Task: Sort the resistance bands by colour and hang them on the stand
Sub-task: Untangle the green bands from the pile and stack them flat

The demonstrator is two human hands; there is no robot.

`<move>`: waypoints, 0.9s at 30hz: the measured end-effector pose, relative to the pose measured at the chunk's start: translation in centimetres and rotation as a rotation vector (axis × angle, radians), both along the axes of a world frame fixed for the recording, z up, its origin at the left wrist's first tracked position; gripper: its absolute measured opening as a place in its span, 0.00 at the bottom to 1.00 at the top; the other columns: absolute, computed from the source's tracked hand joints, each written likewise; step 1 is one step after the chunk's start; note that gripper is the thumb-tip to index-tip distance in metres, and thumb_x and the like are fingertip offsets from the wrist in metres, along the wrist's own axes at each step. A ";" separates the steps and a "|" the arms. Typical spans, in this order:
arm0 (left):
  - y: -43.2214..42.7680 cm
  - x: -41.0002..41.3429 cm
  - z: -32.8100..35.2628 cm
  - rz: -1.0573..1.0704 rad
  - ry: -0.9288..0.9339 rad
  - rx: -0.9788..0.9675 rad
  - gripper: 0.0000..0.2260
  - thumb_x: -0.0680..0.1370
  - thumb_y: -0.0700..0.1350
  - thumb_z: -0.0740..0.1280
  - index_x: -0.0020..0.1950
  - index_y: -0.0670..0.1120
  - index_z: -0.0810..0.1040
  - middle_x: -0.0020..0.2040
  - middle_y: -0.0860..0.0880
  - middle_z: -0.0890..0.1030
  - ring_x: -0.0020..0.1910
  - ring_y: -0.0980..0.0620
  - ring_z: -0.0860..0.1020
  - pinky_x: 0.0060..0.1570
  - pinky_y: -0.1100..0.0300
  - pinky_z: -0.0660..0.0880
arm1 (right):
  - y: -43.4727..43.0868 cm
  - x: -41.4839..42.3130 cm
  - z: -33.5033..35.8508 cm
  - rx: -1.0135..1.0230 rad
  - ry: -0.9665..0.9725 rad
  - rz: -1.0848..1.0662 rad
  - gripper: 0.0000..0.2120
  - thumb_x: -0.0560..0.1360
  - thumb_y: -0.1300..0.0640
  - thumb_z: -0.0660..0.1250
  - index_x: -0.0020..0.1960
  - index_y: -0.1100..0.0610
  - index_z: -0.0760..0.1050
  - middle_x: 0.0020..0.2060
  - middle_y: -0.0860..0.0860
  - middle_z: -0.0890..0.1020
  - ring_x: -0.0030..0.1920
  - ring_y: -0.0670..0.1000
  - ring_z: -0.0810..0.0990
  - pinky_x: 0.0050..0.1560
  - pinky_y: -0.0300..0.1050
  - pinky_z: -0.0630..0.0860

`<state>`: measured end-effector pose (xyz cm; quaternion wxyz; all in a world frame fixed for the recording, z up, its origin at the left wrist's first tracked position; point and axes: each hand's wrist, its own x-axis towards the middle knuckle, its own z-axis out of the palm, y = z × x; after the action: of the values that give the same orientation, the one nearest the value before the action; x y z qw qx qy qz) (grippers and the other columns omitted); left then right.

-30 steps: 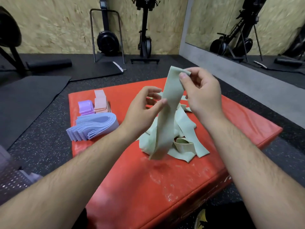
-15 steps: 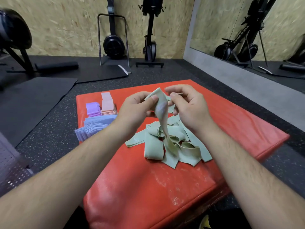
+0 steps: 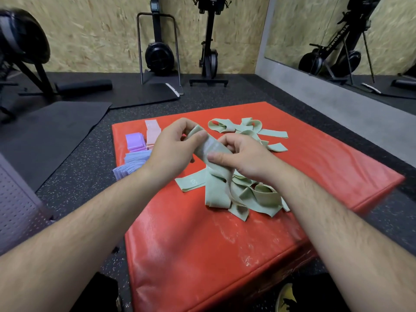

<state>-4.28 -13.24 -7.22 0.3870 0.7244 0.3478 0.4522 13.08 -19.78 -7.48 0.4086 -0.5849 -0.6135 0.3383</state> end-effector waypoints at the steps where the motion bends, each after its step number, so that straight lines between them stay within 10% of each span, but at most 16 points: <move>1: 0.2 -0.4 -0.2 0.014 -0.003 -0.012 0.05 0.80 0.44 0.68 0.46 0.44 0.78 0.37 0.48 0.78 0.29 0.54 0.75 0.31 0.60 0.74 | -0.2 0.1 0.0 -0.046 -0.028 0.031 0.09 0.73 0.51 0.76 0.47 0.54 0.78 0.35 0.50 0.79 0.37 0.49 0.77 0.40 0.49 0.72; 10: 1.1 -4.3 -2.2 0.178 -0.007 -0.151 0.07 0.81 0.45 0.67 0.50 0.41 0.76 0.42 0.48 0.77 0.36 0.52 0.73 0.34 0.59 0.72 | -3.0 2.7 0.6 -0.268 -0.250 0.094 0.07 0.72 0.56 0.77 0.46 0.53 0.79 0.30 0.43 0.81 0.29 0.40 0.76 0.30 0.33 0.69; 27: 0.2 -9.8 -8.9 0.105 0.438 -0.311 0.07 0.78 0.43 0.69 0.42 0.45 0.76 0.33 0.47 0.78 0.33 0.48 0.74 0.38 0.55 0.72 | -6.2 7.9 -7.1 -0.432 -0.513 0.015 0.06 0.74 0.51 0.75 0.48 0.51 0.79 0.40 0.53 0.83 0.38 0.48 0.77 0.45 0.52 0.76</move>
<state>-14.05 -13.04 -16.15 0.3854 0.7177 0.5256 0.2453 20.99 -25.96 -14.62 0.1051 -0.7195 -0.6149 0.3053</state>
